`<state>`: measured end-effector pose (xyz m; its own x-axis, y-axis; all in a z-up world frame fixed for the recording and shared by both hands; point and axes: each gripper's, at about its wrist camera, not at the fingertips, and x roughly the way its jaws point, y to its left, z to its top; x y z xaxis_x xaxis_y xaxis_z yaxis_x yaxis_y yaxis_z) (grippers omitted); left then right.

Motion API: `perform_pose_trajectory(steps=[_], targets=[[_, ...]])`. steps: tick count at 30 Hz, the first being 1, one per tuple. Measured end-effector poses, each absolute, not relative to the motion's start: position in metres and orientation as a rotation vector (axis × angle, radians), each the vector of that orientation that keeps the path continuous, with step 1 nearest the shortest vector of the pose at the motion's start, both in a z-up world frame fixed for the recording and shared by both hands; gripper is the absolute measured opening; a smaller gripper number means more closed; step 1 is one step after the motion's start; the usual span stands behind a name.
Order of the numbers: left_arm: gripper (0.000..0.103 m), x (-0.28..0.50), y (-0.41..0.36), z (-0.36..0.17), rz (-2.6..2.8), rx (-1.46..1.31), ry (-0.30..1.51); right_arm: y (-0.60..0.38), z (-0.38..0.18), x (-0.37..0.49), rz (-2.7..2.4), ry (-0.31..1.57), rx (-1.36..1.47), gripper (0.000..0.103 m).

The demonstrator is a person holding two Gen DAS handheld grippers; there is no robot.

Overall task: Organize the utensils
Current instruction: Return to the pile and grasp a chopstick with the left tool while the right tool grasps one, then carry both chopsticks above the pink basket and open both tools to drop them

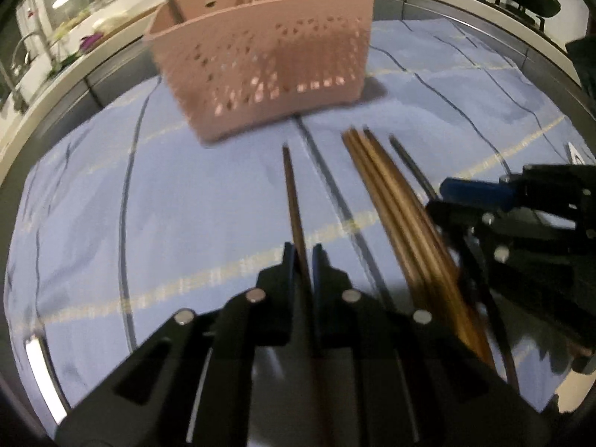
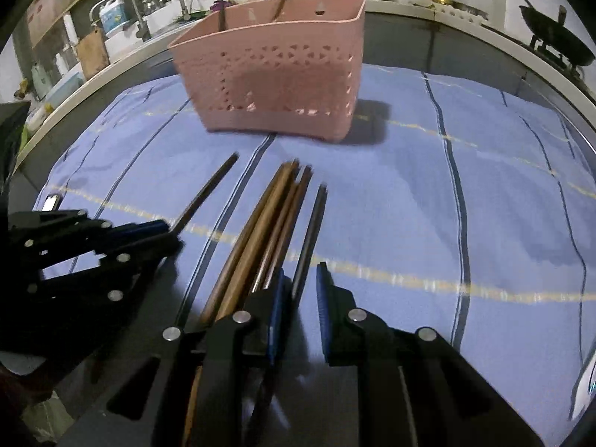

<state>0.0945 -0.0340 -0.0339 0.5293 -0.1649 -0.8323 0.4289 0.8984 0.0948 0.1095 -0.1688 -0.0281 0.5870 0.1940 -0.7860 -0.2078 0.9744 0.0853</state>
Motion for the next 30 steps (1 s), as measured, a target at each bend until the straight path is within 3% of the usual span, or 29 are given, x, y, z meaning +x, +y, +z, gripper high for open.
perform_pose_trajectory(steps=[2,4,10,20,30], targets=[[0.013,0.109,-0.037,-0.034,-0.375,0.296,0.942,-0.170,-0.027,0.124,0.248,0.919,0.005,0.013],[0.006,0.122,-0.036,-0.033,-0.406,0.244,0.952,-0.170,-0.027,0.131,0.262,0.918,0.021,0.006],[0.004,0.112,-0.022,-0.011,-0.464,0.150,0.926,-0.181,-0.008,0.117,0.311,0.854,0.140,0.005],[0.004,0.055,0.023,0.121,-0.528,-0.017,0.627,-0.200,0.102,0.058,0.436,0.498,0.262,0.005],[0.004,0.088,0.032,0.252,-0.473,-0.051,0.366,-0.195,0.219,0.115,0.444,0.275,0.266,0.005]])
